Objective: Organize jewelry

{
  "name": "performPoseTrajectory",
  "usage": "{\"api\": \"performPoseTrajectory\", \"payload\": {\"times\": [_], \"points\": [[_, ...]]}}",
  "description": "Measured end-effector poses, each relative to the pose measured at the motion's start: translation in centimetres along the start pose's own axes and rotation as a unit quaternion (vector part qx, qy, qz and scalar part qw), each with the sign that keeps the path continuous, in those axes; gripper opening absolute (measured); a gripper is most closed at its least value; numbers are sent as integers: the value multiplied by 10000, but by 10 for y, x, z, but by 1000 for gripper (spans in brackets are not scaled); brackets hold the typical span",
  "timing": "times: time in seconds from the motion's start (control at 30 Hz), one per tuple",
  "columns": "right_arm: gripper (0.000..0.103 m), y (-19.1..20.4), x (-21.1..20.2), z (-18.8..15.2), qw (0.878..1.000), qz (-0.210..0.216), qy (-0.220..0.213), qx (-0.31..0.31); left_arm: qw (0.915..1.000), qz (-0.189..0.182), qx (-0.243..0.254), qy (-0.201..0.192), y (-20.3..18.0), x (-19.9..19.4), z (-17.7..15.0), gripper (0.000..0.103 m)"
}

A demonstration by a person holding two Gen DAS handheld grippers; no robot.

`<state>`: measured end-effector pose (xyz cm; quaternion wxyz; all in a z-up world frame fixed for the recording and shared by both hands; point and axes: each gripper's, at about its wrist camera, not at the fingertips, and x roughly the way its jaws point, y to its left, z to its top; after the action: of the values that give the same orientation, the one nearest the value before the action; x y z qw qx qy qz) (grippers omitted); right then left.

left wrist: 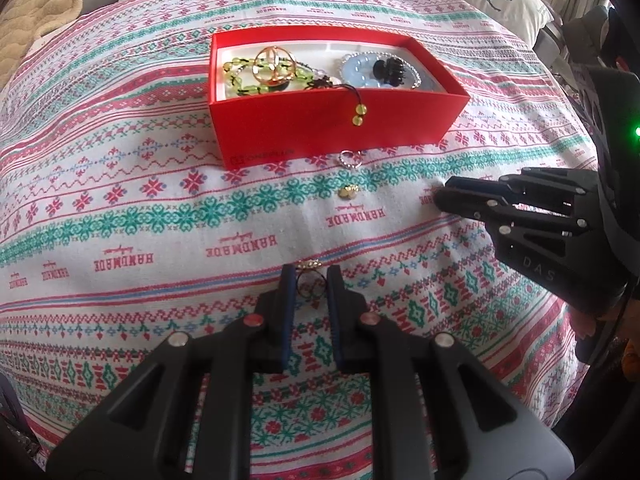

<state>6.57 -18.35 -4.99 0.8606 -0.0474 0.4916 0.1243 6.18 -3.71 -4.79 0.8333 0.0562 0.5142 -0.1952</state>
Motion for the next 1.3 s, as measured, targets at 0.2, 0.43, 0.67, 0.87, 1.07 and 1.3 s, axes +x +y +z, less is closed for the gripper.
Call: {"api": "performPoseTrajectory", "payload": {"times": [0.2,0.43,0.67,0.87,1.07,1.3], "points": [[10,1,-4,1,10000,46,40,-12,10000,6,-94,-15,7,-6,0,17],[10,5,-15,3,9999,93,123,43,9997,20,-251,-35,15,-13,4,17],[10,5,-30,7,9993,60,280,225,9990,41,-441,-46,23,-24,10,17],[10,0,-44,8,9984,53,363,441,9980,36,-625,-131,27,-34,19,17],[10,-5,-58,13,9978,94,291,595,9969,7,-765,-206,29,-45,29,17],[10,-12,-73,24,9965,174,98,813,9958,-77,-838,-373,30,-60,41,17]]}}
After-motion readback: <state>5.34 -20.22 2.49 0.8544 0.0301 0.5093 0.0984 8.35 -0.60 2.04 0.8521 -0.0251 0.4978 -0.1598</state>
